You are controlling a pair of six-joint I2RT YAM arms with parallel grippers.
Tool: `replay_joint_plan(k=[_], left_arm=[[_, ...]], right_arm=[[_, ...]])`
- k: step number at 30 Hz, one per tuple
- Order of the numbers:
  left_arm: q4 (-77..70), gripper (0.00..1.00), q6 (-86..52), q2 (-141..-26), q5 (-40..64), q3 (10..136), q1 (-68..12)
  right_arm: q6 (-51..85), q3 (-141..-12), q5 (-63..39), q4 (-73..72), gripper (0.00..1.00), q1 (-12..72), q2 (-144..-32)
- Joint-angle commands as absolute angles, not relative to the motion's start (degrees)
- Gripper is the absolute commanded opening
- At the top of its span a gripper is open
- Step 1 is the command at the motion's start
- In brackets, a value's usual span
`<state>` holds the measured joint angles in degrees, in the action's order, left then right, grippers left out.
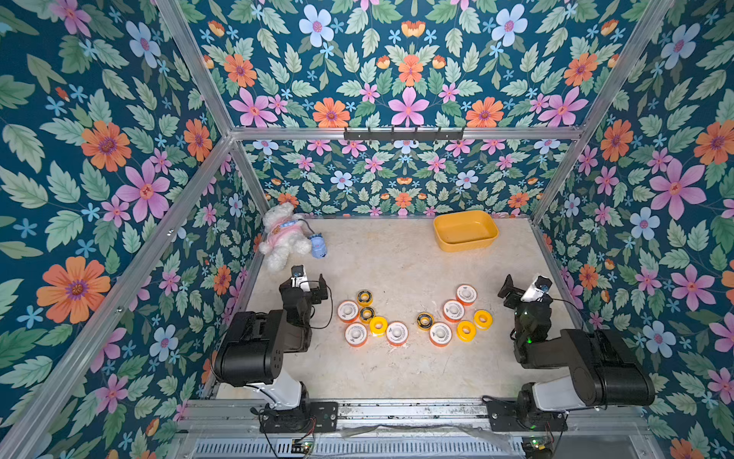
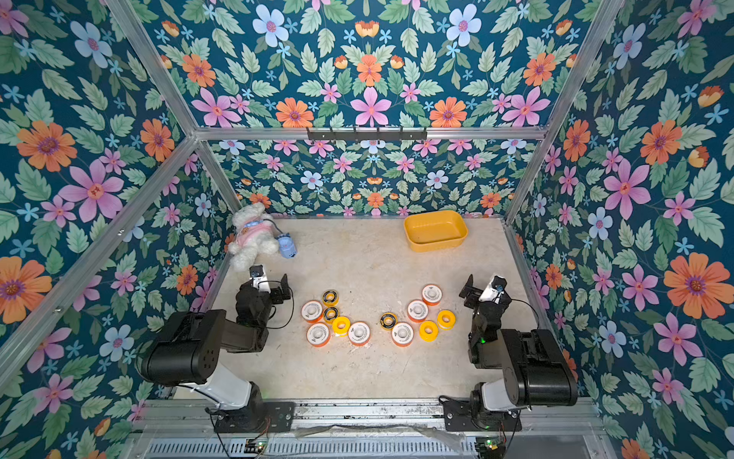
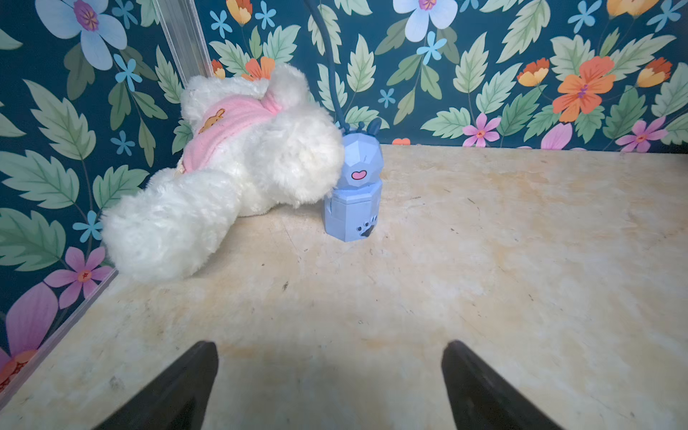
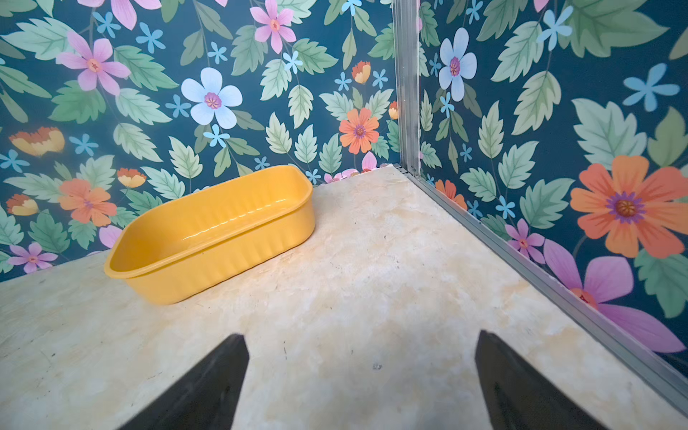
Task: Put the sealing tape into the storage box
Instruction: Move the storage box to the center of the board.
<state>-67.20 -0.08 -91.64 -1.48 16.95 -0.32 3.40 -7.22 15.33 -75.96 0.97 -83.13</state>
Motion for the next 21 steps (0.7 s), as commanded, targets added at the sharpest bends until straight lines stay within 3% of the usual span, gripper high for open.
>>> replay_joint_plan(k=[1,21], left_arm=[[-68.20,1.00,0.00,-91.63,-1.85,17.07,-0.35],[-68.71,1.00,-0.48,-91.45,-2.76,16.81,-0.26]], right_arm=[[3.60,-7.16,15.99,-77.86,0.99,1.01,-83.14],[3.45,-7.05,17.09,-78.20,0.99,1.13,-82.57]])
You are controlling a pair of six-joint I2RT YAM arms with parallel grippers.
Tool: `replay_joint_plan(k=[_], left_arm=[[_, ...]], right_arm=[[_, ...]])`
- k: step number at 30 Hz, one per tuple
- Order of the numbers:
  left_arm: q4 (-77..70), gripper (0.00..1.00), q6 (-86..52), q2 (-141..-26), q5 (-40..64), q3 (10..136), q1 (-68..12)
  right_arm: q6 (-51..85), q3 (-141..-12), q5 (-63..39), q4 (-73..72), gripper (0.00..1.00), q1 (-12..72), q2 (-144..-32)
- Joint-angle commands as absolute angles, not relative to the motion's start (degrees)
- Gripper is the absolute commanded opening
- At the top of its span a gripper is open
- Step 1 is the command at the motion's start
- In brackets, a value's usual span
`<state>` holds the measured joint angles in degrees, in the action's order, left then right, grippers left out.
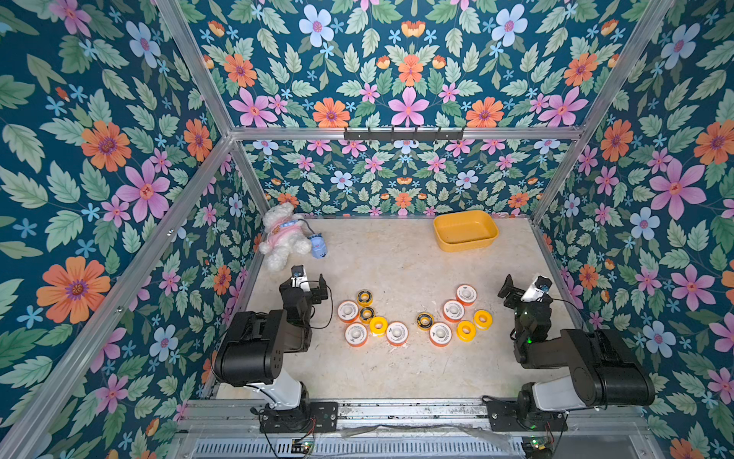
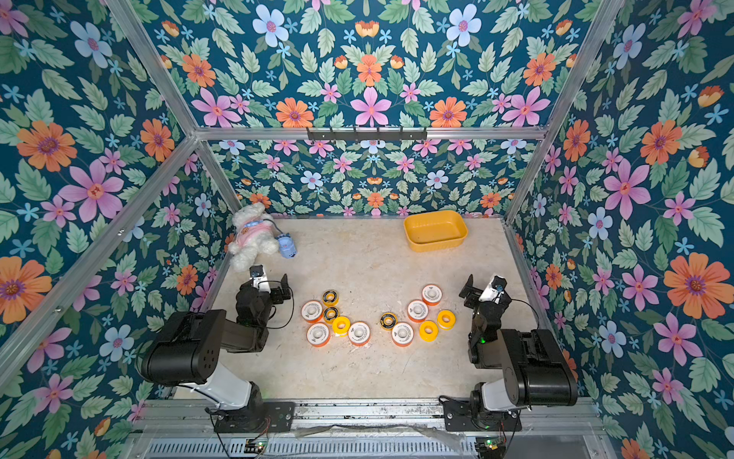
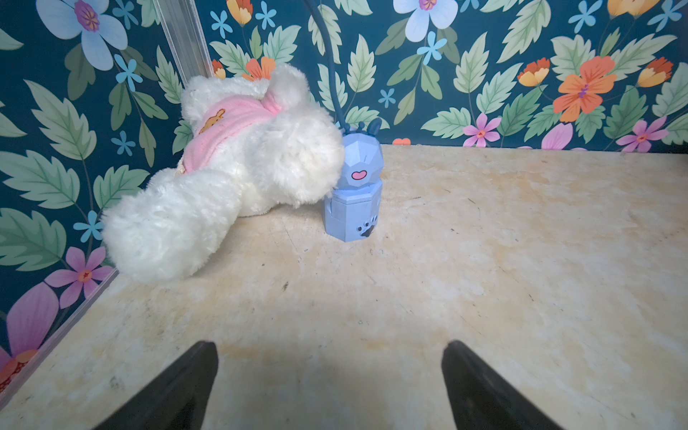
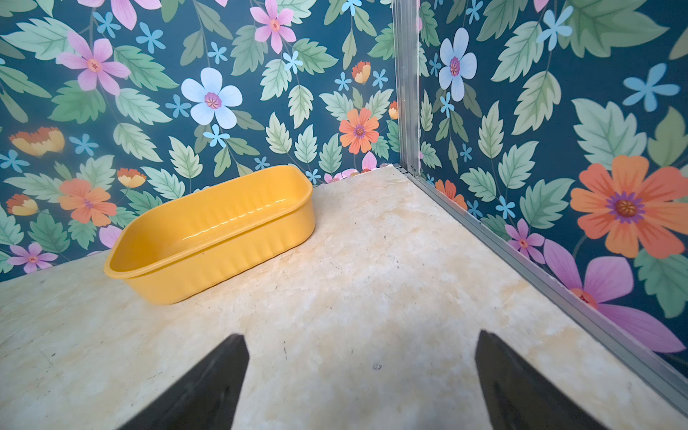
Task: Put the sealing tape into the storage box
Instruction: Move the storage box to the center of the board.
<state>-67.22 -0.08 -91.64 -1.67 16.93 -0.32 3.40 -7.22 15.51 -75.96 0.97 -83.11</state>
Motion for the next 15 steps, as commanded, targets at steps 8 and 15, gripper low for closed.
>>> replay_joint_plan(k=[8,15], left_arm=[[-59.99,1.00,-2.26,-81.75,-8.20,17.00,-0.36],[-36.61,1.00,-17.09,-69.21,-9.31,23.55,-0.52]], right_arm=[[9.02,-16.81,22.15,-47.13,0.99,1.61,-69.30],[19.68,-33.33,13.97,-19.52,0.99,1.61,-68.56]])
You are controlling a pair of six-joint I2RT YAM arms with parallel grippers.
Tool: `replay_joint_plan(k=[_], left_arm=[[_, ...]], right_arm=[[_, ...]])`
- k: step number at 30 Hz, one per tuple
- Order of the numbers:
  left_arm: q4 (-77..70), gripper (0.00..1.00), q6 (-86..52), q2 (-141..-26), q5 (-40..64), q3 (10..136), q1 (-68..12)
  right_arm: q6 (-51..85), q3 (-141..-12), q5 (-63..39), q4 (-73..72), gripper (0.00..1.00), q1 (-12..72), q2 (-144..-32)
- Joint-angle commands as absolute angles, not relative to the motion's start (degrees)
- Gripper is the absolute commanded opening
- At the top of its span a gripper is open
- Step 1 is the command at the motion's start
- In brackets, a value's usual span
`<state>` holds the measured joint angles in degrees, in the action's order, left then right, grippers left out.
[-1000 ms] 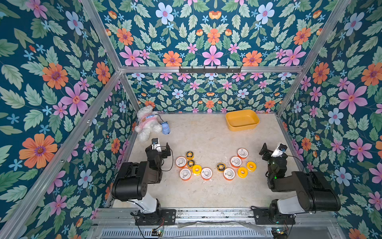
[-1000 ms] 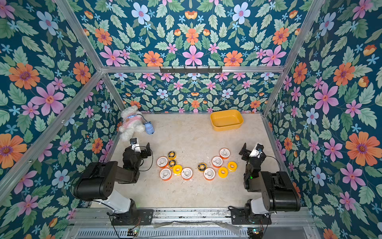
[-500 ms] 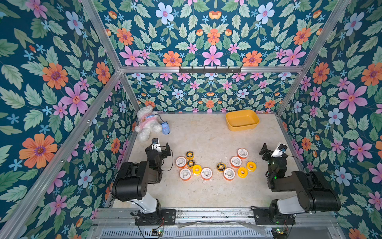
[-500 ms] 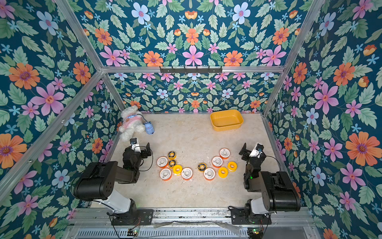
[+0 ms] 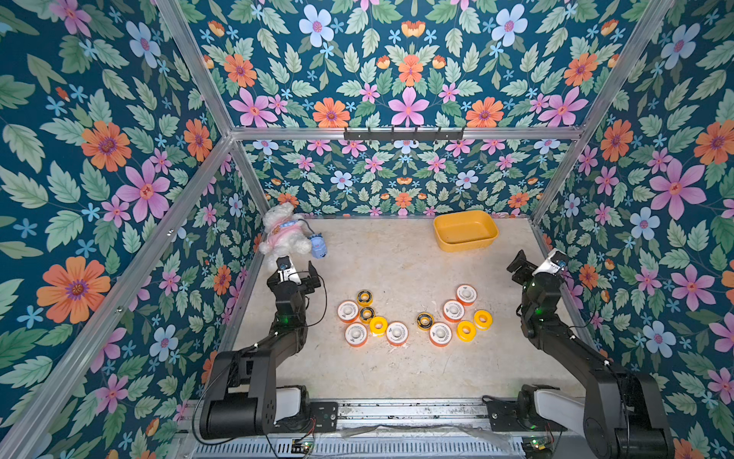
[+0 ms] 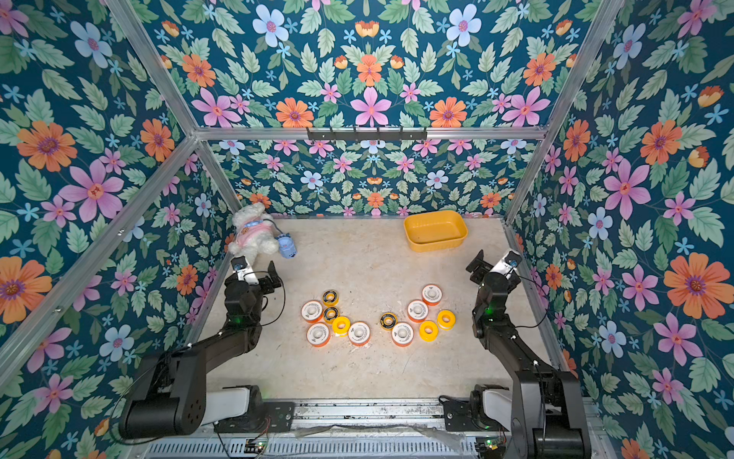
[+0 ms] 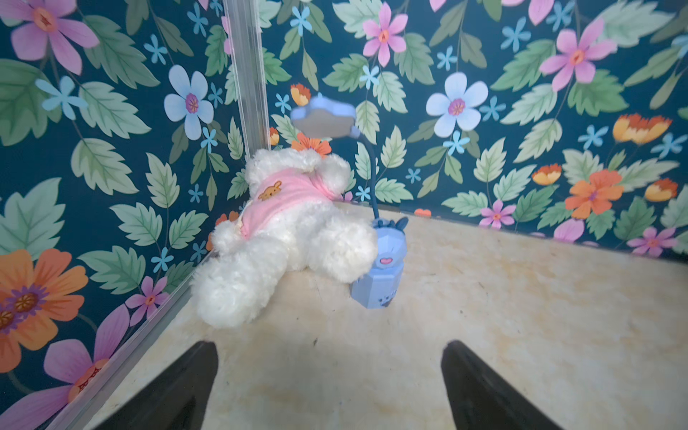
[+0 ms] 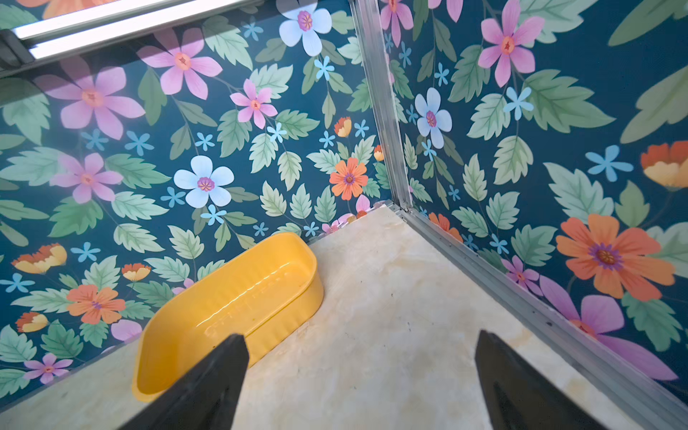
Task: Put the sealing tape into the storage box
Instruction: Move the storage box to the center of the board.
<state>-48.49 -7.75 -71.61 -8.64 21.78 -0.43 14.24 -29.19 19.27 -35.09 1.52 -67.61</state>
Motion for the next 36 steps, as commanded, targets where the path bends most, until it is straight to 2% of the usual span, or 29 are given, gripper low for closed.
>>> replay_joint_plan(k=[1,5,13,18,25,36], left_arm=[[-33.83,1.00,-20.42,-68.24,-8.87,24.63,-0.53],[-26.08,1.00,-26.94,-66.23,-6.41,27.61,-0.79],[-11.17,1.00,-29.31,-63.94,1.01,34.81,-0.88],[-7.18,1.00,-27.82,-63.74,4.44,37.11,-0.95],[-5.97,1.00,-27.89,-65.01,8.18,38.13,-0.99],[-4.59,1.00,-27.60,-66.46,10.28,38.95,-0.98]], right_arm=[[21.12,-35.51,12.18,-16.76,0.99,1.61,-69.80],[30.00,-43.21,7.98,-10.13,0.99,1.63,-75.05],[39.81,-58.23,-1.90,-0.24,0.98,2.53,-89.38],[44.04,-67.01,-3.26,5.05,0.92,3.87,-98.91],[47.27,-77.12,-2.78,11.77,0.92,5.27,-108.58],[47.26,-87.40,-2.40,16.22,0.85,5.91,-118.42]])
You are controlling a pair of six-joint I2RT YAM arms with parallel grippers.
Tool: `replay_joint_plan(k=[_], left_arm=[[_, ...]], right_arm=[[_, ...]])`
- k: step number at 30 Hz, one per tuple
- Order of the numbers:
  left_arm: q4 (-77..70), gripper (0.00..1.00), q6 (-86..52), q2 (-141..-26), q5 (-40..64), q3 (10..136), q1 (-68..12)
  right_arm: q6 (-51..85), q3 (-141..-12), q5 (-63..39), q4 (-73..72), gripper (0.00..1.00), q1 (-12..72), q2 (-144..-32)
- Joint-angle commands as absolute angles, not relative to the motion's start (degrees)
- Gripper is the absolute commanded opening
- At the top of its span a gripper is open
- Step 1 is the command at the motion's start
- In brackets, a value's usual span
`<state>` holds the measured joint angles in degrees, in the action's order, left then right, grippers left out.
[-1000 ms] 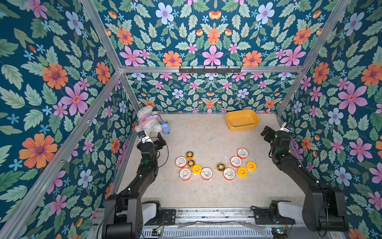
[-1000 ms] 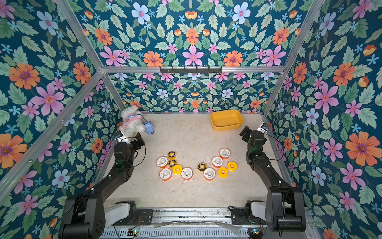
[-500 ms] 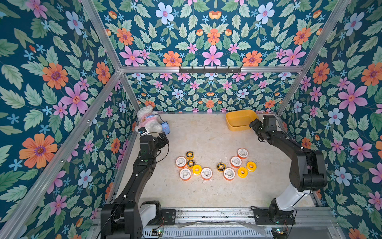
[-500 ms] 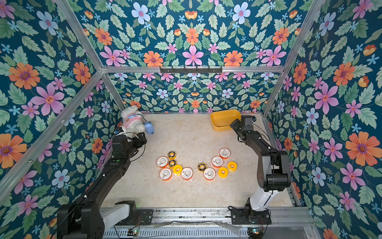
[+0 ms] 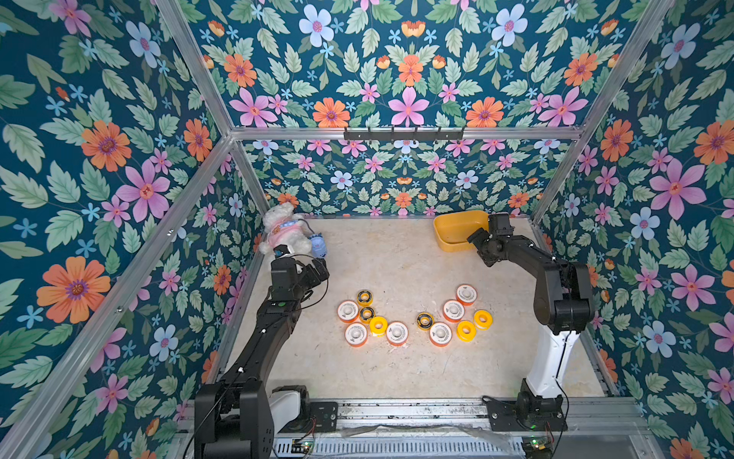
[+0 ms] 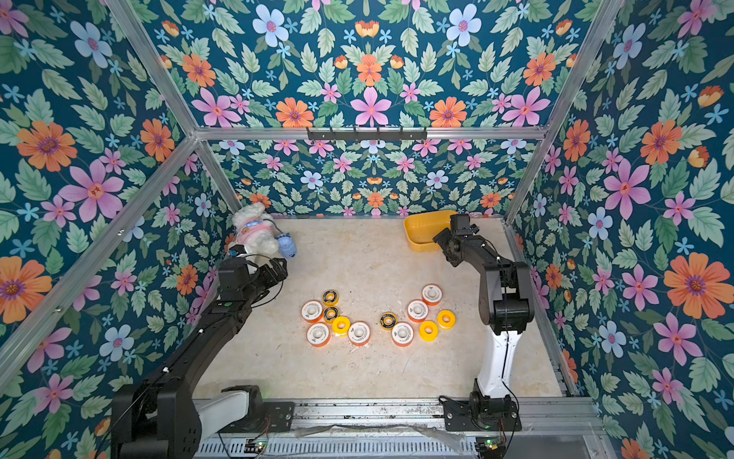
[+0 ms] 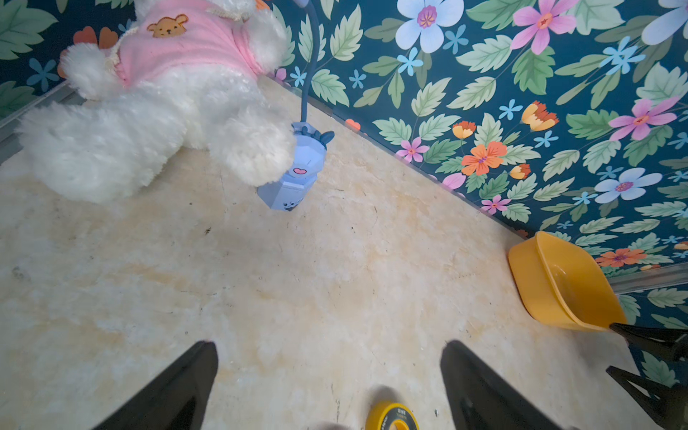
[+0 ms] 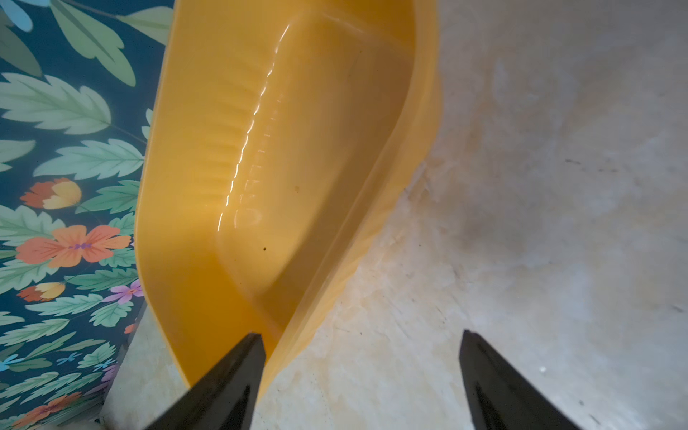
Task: Put the sealing tape into the storage box
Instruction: Move the storage box to the center of the board.
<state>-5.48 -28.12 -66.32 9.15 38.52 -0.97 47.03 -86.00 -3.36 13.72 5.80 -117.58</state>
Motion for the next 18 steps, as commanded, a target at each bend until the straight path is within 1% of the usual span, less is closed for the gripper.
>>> replay_joint_plan(k=[1,6,11,12,14,18], left_arm=[[-4.57,1.00,-27.59,-66.51,10.41,39.00,-1.01],[-4.57,1.00,-27.72,-67.05,10.77,39.21,-1.01],[-4.31,1.00,-27.89,-67.59,11.25,39.48,-0.97],[-4.22,1.00,-27.99,-67.68,11.29,39.63,-0.99],[-4.15,1.00,-28.02,-67.84,11.29,39.63,-0.97],[-4.00,1.00,-28.16,-67.78,11.75,39.55,-0.97]], right_arm=[[47.09,-87.74,-2.37,16.22,0.85,5.98,-118.73],[46.35,-89.47,-1.98,17.30,0.83,6.27,-120.49],[44.60,-91.61,-2.49,19.19,0.67,6.54,-122.12],[44.24,-92.03,-2.63,19.47,0.66,6.67,-122.39],[43.69,-92.62,-3.11,19.99,0.58,6.77,-122.88],[43.09,-92.90,-2.83,20.74,0.52,7.27,-122.87]])
